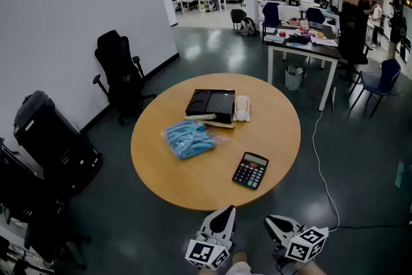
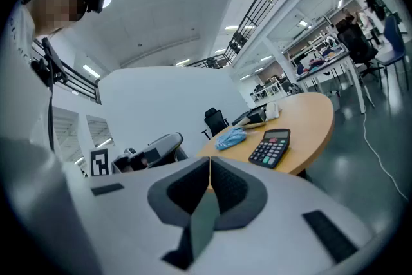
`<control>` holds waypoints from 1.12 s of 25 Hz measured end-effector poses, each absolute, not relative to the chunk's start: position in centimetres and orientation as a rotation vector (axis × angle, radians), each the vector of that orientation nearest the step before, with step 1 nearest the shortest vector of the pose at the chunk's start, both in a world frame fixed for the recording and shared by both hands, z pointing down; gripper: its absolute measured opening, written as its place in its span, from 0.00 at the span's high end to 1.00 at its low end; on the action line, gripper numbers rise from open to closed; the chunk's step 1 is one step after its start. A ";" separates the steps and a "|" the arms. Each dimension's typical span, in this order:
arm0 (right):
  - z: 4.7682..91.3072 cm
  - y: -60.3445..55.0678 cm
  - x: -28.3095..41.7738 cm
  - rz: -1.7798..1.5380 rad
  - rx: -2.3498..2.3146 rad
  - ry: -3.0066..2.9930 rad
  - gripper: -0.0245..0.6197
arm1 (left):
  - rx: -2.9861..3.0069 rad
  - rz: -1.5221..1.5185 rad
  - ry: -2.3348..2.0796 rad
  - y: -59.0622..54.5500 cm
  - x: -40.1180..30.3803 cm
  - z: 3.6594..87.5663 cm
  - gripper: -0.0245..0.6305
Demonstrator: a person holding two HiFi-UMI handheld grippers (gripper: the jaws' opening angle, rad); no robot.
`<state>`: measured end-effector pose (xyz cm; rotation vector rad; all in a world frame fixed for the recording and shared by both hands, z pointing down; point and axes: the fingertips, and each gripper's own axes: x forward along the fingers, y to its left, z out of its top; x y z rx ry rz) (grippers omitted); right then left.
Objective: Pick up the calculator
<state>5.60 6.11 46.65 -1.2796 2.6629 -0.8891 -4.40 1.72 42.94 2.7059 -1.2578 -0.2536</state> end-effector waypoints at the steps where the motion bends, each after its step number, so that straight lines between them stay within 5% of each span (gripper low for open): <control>1: 46.8 5.3 5.3 -0.892 -1.279 2.656 0.95 | 2.706 -0.248 -1.257 0.8 -4.6 43.1 0.95; 17: 52.2 -5.5 9.0 -1.065 -1.369 2.625 0.94 | 2.634 -0.232 -1.294 -7.4 -5.4 46.1 0.95; 28: 56.8 -17.6 12.8 -1.344 -1.367 2.697 0.68 | 2.573 -0.206 -1.372 -10.7 -4.9 48.9 0.95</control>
